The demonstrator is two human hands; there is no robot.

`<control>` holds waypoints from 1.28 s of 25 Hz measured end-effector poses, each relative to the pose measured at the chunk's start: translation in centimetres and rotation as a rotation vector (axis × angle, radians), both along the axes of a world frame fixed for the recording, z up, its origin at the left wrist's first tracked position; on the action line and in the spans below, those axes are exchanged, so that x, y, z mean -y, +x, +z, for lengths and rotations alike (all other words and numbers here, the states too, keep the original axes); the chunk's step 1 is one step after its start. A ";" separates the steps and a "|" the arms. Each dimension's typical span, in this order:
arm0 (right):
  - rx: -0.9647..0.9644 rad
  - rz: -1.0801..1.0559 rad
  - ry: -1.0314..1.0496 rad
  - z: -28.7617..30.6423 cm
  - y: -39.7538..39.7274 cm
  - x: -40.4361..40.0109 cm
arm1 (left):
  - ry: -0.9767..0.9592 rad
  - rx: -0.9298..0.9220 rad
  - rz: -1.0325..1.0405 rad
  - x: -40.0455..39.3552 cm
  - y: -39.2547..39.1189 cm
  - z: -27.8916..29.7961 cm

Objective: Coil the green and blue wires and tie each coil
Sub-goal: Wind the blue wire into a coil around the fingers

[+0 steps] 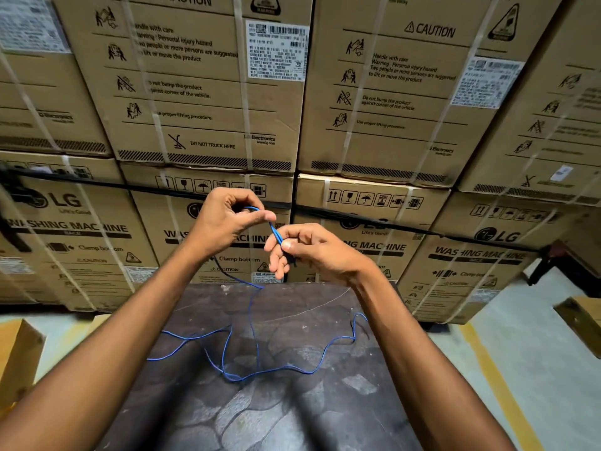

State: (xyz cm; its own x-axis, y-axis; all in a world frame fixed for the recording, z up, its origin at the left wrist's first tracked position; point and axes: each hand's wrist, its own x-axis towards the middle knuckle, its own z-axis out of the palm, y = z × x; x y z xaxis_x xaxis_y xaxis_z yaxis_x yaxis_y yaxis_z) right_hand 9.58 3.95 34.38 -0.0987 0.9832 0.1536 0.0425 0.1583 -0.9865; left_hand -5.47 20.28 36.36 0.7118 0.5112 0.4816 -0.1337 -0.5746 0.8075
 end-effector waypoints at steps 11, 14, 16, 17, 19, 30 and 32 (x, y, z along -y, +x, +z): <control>-0.347 -0.347 0.347 2.3 -1.1 -2.9 | -0.417 0.064 0.018 4.7 1.7 -6.6; -0.067 -0.468 0.361 1.9 -0.5 -3.7 | -0.238 -0.007 0.027 4.7 0.3 -6.8; 0.121 -0.522 0.348 1.2 -0.7 -4.0 | -0.092 -0.131 0.030 4.2 -0.6 -6.1; 0.250 -0.539 0.341 0.7 -0.7 -4.1 | 0.010 -0.207 0.056 3.9 -1.1 -5.6; 0.515 -0.533 0.310 -0.6 -0.4 -4.1 | 0.218 -0.312 0.139 3.2 -2.1 -3.8; -0.016 -0.046 0.064 1.6 -1.8 -2.2 | -0.150 0.059 0.051 -1.2 -1.3 1.1; -0.205 -0.045 0.087 2.2 -2.6 -2.1 | -0.401 0.148 -0.014 0.3 -0.4 0.2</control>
State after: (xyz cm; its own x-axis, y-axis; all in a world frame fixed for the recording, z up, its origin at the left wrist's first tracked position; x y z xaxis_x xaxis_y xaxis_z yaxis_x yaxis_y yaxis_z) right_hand 6.99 6.06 36.55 -0.0126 0.9682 0.2498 -0.1486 0.2452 -0.9580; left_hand -5.83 19.97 36.54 0.6580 0.6696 0.3444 -0.2708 -0.2164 0.9380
